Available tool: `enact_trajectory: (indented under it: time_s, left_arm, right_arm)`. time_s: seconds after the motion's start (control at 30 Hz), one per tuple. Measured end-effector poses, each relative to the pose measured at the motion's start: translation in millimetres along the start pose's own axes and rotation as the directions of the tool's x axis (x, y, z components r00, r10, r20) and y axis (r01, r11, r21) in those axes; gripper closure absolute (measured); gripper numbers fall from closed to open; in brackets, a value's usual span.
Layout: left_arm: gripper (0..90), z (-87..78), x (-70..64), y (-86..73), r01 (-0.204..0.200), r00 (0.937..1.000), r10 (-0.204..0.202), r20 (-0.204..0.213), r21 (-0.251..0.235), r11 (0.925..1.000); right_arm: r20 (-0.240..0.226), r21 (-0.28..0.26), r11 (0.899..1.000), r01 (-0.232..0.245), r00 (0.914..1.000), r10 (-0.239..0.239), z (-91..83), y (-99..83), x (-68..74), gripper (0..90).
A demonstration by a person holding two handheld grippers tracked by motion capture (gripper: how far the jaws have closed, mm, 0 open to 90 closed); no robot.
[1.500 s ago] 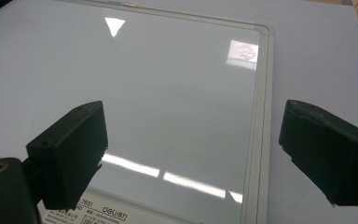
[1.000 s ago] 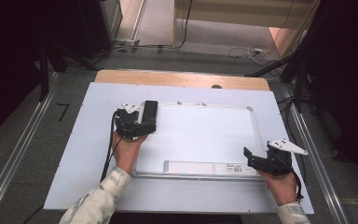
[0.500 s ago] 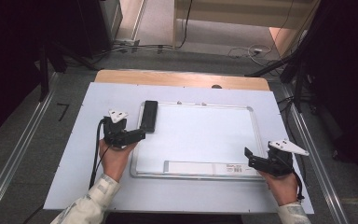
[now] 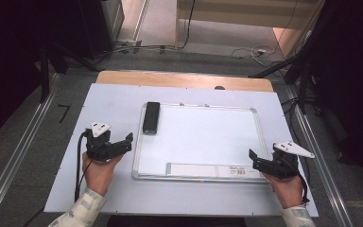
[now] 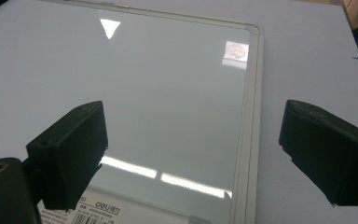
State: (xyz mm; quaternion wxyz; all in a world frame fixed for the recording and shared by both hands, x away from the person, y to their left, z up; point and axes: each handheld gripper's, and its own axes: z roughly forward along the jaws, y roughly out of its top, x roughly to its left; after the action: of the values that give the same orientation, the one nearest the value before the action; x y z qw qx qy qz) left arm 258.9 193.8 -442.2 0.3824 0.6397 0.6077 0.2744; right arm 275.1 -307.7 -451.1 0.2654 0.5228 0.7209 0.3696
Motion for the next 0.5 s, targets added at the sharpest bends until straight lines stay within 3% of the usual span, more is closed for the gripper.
enact_trajectory:
  time_s: [0.23,0.5]
  left_arm:
    - [15.2,-9.2,16.9,-7.3,0.022,0.9995,-0.022,-0.023,0.001,0.9998]
    - [15.2,-24.2,26.9,-17.3,0.030,0.9993,-0.030,-0.023,0.002,0.9995]
  right_arm:
    - [0.005,-0.002,1.000,-0.003,1.0000,0.003,-0.5,-0.2,-1.5,6.6]
    - [0.010,-0.002,1.000,-0.008,0.9999,0.008,-1.7,-0.6,-3.6,6.6]
